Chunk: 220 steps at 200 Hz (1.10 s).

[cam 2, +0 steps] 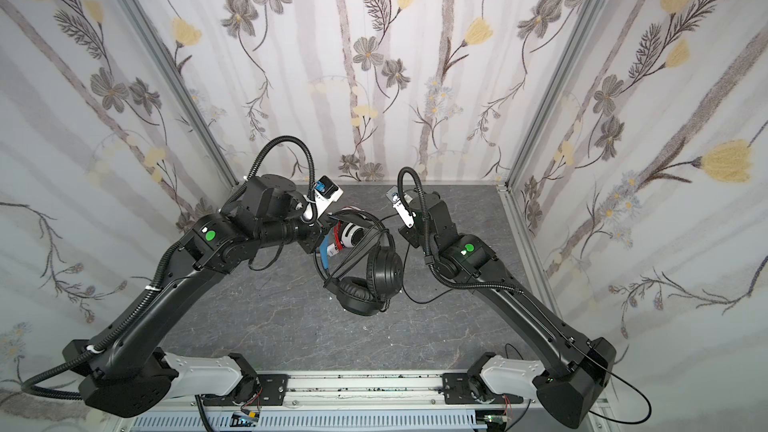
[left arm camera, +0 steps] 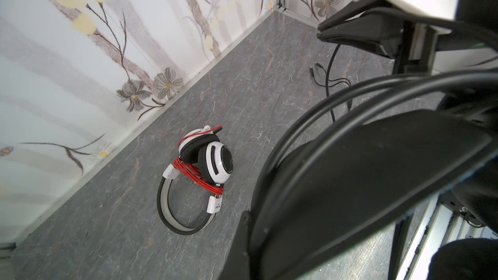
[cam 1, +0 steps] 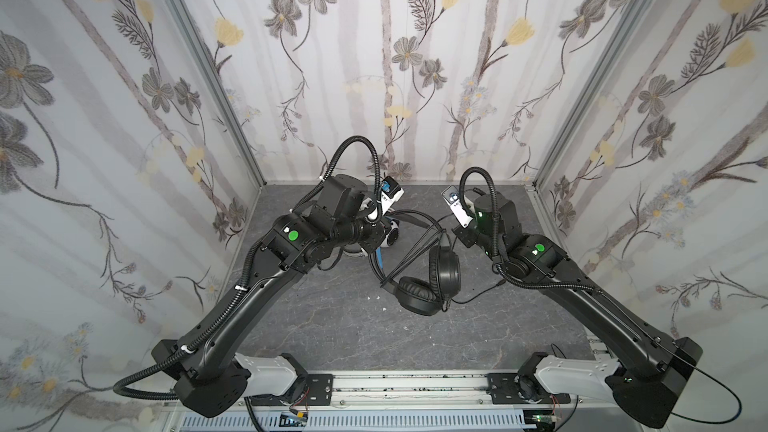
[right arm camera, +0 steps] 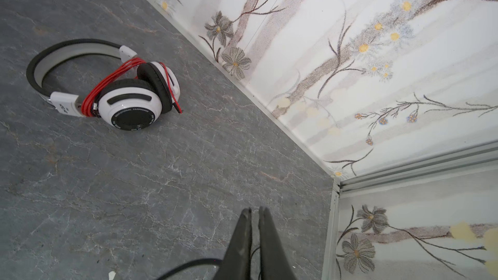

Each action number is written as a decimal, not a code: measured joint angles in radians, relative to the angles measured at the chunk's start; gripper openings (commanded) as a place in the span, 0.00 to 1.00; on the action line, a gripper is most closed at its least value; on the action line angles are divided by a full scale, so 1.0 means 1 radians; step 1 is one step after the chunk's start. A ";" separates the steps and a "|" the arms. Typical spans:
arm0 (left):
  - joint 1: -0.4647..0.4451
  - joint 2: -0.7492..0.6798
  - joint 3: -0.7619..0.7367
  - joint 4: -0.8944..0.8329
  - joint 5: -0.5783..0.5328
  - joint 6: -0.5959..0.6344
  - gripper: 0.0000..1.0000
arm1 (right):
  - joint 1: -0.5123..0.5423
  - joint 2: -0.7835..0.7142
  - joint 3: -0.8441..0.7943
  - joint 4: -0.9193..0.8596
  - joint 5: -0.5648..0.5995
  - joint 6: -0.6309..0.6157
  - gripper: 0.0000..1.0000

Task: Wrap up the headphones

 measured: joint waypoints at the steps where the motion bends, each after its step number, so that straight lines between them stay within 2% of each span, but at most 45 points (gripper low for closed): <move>1: 0.000 0.000 0.002 0.000 0.000 0.000 0.00 | -0.002 -0.001 -0.001 0.002 -0.002 0.001 0.09; 37: -0.005 0.011 0.084 -0.014 0.008 -0.027 0.00 | -0.059 -0.013 -0.023 0.055 -0.105 0.070 0.00; 94: -0.008 0.029 0.150 -0.016 0.006 -0.056 0.00 | -0.178 -0.074 -0.066 0.130 -0.265 0.176 0.00; 121: -0.019 0.034 0.158 -0.013 0.016 -0.074 0.00 | -0.192 -0.084 -0.072 0.153 -0.319 0.193 0.12; 156: -0.028 0.034 0.174 0.043 0.087 -0.125 0.00 | -0.197 -0.101 -0.099 0.177 -0.361 0.216 0.18; 220: -0.031 0.046 0.238 0.201 0.170 -0.238 0.00 | -0.197 -0.121 -0.159 0.311 -0.491 0.277 0.19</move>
